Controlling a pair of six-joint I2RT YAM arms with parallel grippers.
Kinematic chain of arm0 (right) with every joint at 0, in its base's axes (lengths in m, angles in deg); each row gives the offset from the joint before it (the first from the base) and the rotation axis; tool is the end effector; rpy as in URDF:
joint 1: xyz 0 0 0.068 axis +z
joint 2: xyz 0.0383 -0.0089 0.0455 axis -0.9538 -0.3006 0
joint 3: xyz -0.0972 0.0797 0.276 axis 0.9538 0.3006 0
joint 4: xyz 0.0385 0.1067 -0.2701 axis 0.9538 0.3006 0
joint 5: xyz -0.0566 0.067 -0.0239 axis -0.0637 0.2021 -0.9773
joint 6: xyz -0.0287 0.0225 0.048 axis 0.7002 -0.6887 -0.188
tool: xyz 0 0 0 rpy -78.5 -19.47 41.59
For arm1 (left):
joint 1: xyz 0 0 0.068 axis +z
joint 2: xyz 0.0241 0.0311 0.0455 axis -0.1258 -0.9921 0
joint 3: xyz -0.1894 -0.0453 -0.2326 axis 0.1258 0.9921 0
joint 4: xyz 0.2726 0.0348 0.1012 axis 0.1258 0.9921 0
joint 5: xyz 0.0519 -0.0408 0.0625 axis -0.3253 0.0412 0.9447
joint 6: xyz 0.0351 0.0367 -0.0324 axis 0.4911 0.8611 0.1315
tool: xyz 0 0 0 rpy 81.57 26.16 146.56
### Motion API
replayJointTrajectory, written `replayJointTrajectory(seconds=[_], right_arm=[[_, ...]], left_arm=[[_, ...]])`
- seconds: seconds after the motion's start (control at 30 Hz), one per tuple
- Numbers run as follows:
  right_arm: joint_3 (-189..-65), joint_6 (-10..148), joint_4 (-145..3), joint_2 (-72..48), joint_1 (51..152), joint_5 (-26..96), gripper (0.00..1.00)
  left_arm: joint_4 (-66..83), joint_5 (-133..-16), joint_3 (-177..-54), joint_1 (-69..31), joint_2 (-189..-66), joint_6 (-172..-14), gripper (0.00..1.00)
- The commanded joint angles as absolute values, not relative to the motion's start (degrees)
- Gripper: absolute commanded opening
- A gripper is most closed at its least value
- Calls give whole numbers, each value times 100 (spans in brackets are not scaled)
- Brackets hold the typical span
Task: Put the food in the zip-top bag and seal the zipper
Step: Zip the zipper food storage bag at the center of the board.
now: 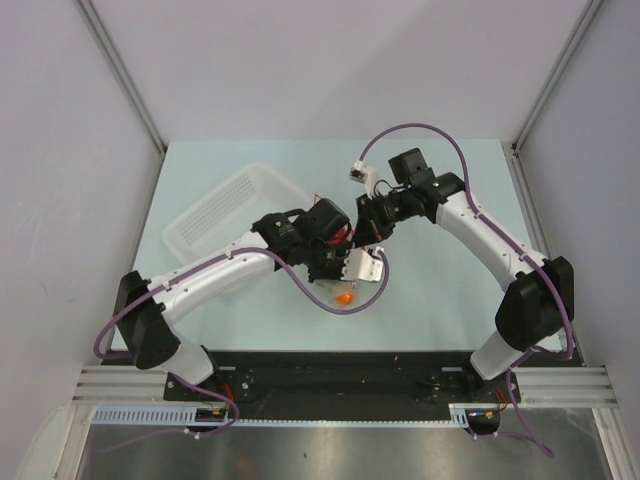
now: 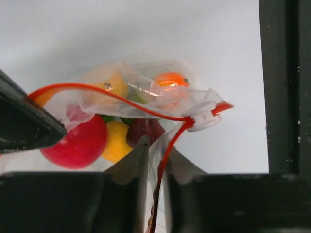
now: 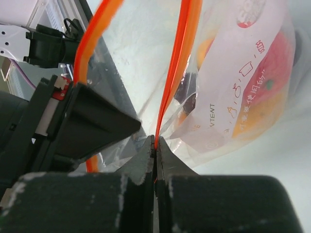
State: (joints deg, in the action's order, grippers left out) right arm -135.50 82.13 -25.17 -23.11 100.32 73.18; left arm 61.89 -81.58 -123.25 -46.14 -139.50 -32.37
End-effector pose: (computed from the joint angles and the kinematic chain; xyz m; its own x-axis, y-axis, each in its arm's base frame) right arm 0.3180 0.2039 0.3423 -0.6418 -0.4247 -0.6385 -0.7665 0.3800 0.5178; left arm 0.2003 -0.2890 0.3311 0.3075 0.8043 -0.5084 0.9477 -0.2107 0.2398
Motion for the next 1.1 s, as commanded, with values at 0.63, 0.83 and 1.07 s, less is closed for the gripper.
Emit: replayJointTrajectory(seconds=[0.63,0.83,1.07], right_arm=[[-12684,9045,-3047,-384,7330,8175,100],[-10724,9108,-3924,1646,7741,8187,100],[-9755,9290,-5427,2616,9306,6481,97]], left_arm=[[3429,-9043,-12149,-4411,-13850,-7252,0],[3500,-9360,-12264,-4270,-13965,-7130,0],[3517,-9720,-12281,-4261,-13982,-6928,0]])
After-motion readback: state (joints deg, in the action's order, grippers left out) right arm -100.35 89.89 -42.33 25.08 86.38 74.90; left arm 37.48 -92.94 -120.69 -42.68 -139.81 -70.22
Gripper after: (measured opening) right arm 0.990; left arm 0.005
